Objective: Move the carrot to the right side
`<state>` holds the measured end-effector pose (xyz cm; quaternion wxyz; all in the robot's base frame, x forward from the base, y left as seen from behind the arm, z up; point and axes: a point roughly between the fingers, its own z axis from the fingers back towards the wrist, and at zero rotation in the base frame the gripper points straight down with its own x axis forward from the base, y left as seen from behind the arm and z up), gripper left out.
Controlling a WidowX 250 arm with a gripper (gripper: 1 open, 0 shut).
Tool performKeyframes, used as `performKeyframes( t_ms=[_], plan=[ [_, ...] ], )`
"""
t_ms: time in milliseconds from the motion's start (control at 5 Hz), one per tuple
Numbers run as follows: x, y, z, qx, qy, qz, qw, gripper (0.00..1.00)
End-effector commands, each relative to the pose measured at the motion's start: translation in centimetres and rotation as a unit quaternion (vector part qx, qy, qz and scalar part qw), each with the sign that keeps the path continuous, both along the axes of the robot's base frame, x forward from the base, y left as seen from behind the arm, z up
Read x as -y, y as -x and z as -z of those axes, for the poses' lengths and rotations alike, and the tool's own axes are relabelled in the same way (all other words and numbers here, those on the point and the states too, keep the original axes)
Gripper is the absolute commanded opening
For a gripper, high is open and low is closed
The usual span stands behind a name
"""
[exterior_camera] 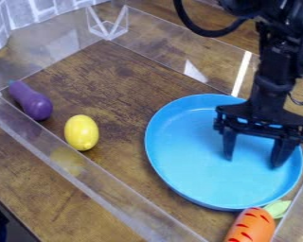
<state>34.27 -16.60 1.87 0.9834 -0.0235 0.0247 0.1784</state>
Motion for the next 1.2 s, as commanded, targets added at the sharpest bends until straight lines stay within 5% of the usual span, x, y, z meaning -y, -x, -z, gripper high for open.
performKeyframes(
  t_ms=[0, 400, 800, 1000],
  plan=[
    [1.9, 3.1, 1.5, -0.032, -0.006, 0.027, 0.9991, 1.0],
    [2.4, 4.8, 1.3, -0.042, -0.009, 0.063, 0.9971, 1.0],
    [2.4, 5.4, 1.1, -0.047, -0.004, 0.003, 0.9989, 1.0],
    [2.3, 5.5, 0.9, -0.049, -0.004, 0.011, 0.9987, 1.0]
  ],
)
